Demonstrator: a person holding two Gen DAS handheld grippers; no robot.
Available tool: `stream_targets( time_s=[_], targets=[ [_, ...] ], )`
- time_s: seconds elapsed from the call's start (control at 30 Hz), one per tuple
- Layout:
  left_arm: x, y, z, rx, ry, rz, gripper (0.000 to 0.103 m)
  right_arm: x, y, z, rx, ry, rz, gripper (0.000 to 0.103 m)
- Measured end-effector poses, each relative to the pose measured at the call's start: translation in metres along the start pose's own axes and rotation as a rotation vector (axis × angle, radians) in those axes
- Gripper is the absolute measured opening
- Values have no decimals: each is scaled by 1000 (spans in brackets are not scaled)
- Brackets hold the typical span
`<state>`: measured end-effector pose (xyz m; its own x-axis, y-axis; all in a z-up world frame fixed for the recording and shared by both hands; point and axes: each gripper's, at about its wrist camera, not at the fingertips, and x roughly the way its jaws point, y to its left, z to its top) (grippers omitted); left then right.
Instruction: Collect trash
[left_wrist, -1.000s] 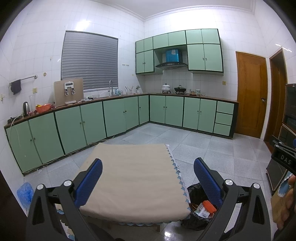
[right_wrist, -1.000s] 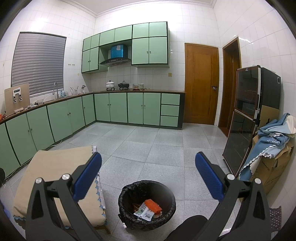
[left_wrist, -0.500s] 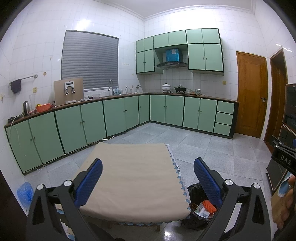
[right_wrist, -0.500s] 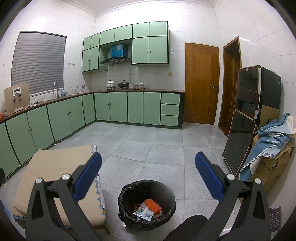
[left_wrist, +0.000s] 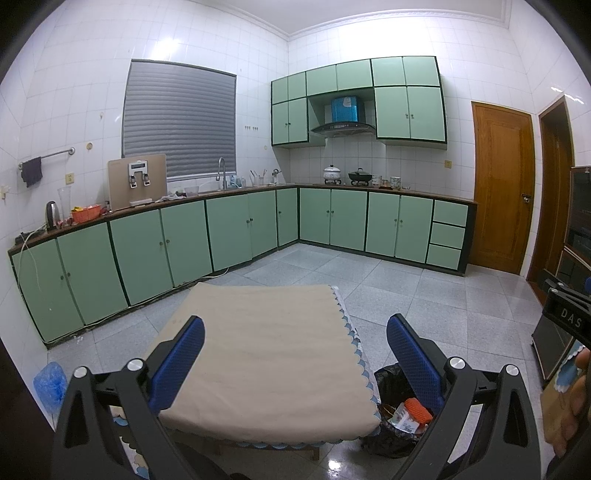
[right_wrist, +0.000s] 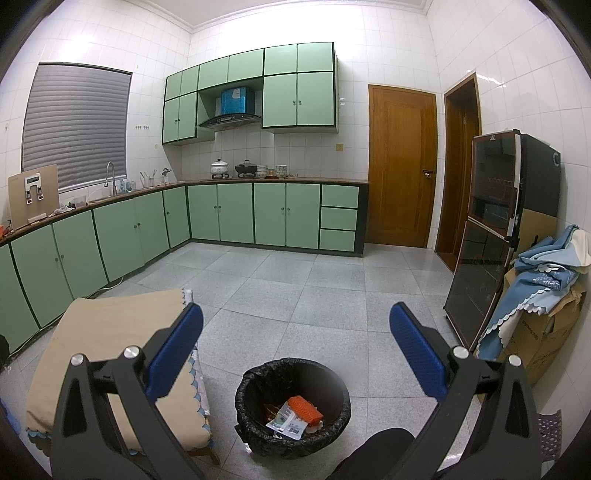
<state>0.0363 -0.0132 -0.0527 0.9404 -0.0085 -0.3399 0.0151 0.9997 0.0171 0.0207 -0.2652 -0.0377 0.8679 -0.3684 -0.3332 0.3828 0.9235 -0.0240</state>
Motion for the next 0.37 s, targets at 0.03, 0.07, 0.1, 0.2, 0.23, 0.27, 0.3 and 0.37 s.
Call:
stream_targets(
  time_s=[0.03, 0.07, 0.1, 0.2, 0.23, 0.27, 0.3, 0.37],
  targets=[
    [0, -1, 0, 0, 0, 1, 97, 0, 0, 0, 0, 0, 0, 98],
    [0, -1, -1, 1, 1, 1, 97, 0, 0, 0, 0, 1, 1, 98],
    [0, -1, -2, 1, 3, 1, 97, 0, 0, 0, 0, 1, 2, 98],
    [0, 0, -1, -5, -1, 4, 97, 0, -2, 1, 0, -2, 2, 98],
    [0, 0, -1, -4, -2, 3, 97, 0, -2, 1, -1, -2, 2, 98],
    [0, 0, -1, -4, -2, 4, 97, 0, -2, 1, -1, -3, 2, 98],
    [0, 1, -1, -5, -2, 2, 97, 0, -2, 1, -2, -3, 3, 98],
    [1, 0, -1, -8, 1, 3, 97, 0, -2, 2, -2, -3, 2, 98]
  ],
)
